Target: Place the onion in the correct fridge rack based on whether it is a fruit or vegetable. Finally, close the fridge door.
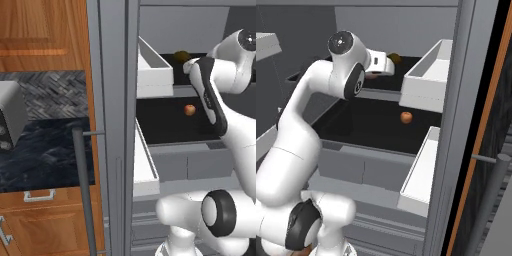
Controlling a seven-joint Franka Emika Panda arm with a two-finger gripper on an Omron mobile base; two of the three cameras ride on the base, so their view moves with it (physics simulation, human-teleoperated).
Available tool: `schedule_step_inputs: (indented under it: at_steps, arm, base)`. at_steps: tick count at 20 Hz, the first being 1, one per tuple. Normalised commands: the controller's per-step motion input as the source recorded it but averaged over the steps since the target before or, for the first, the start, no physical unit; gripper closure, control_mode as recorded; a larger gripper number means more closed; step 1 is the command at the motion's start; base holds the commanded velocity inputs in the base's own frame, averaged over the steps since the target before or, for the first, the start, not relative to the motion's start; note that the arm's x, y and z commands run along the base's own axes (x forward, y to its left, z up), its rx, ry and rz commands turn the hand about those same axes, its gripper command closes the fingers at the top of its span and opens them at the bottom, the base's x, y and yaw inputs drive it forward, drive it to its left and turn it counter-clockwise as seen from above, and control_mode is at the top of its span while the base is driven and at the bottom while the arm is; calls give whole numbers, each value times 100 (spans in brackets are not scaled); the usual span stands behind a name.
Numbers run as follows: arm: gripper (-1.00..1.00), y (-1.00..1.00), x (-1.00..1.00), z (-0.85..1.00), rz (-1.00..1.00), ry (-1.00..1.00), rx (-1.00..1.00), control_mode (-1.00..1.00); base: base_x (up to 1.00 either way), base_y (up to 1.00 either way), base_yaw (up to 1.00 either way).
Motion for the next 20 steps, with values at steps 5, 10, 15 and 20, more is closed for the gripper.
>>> schedule_step_inputs:
  at_steps: [5, 10, 15, 20]
  arm:
    - [100, 5, 78, -22, 3, 0, 2, -100]
    - [100, 2, 70, -55, 1, 0, 0, -100]
    - [100, 1, 64, -49, 0, 0, 0, -100]
    - [-100, 0, 47, -39, 1, 0, 1, -100]
  base:
    - [0, 0, 0]
    - [0, 0, 0]
    - [0, 0, 0]
    - [0, 0, 0]
